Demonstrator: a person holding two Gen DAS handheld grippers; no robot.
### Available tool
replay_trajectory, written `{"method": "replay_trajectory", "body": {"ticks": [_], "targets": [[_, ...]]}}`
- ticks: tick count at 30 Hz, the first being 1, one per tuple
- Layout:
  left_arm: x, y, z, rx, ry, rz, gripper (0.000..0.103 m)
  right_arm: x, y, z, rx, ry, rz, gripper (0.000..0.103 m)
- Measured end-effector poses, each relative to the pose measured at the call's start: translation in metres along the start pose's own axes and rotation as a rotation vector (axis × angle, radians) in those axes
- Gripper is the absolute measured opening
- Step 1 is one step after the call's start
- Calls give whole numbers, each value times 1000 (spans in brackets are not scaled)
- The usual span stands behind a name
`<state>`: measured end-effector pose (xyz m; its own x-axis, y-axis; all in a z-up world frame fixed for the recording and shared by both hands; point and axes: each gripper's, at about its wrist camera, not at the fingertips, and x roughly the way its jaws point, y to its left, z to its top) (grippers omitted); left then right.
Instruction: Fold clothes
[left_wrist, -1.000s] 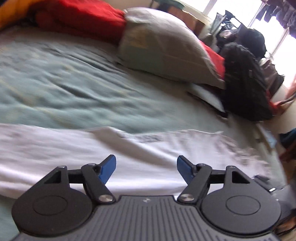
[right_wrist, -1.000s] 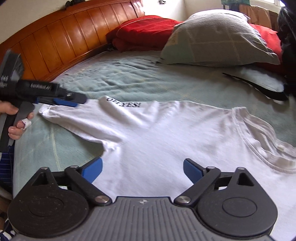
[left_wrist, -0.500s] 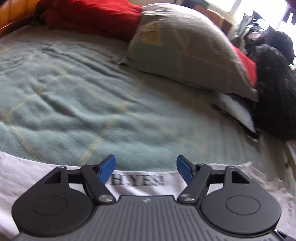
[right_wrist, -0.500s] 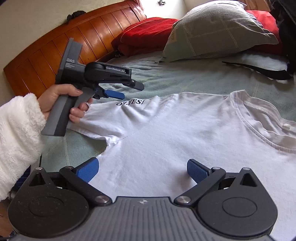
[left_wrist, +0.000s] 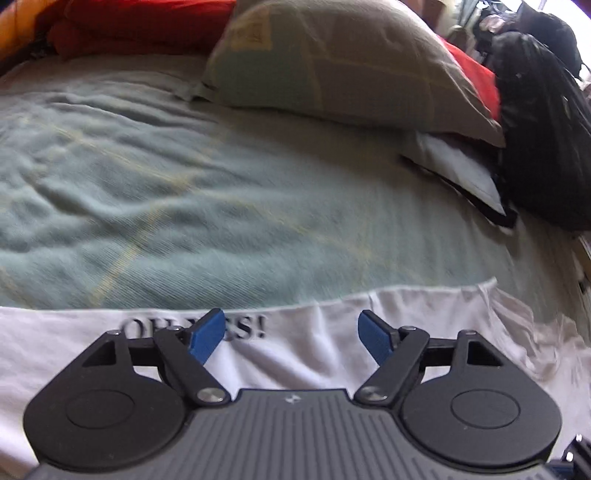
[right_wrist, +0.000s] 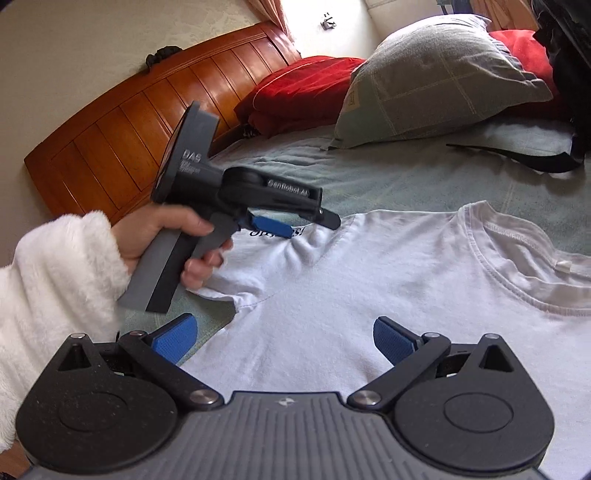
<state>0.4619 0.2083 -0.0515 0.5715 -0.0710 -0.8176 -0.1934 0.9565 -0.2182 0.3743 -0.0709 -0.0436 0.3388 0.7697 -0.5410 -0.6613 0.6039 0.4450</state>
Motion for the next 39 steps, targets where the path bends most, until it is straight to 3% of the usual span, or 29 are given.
{"method": "replay_trajectory", "body": {"ticks": [4,9,18,24,29,32,34,39], "targets": [[-52,10,-10,19,-46,4,81,-5,-2,3,1,-16,19,103],[-100,49,-48,-79,-64,-12,82,-5,-5,4,20,-20,30,103],[-79,84,-84,-226,-83,-49,82,-5,3,2,-2,-20,46,103],[-63,89,-89,-238,-64,-44,82,-2,3,0,-1,-10,47,103],[-77,87,-108,-224,-41,-16,82,2,-3,-1,24,1,49,103],[-92,83,-103,-216,-63,-11,80,4,-6,-1,42,3,54,103],[-97,83,-95,-246,-91,-95,81,4,-6,-1,43,2,52,103],[-83,60,-81,-245,-88,-178,81,4,-3,-2,32,4,44,103]]}}
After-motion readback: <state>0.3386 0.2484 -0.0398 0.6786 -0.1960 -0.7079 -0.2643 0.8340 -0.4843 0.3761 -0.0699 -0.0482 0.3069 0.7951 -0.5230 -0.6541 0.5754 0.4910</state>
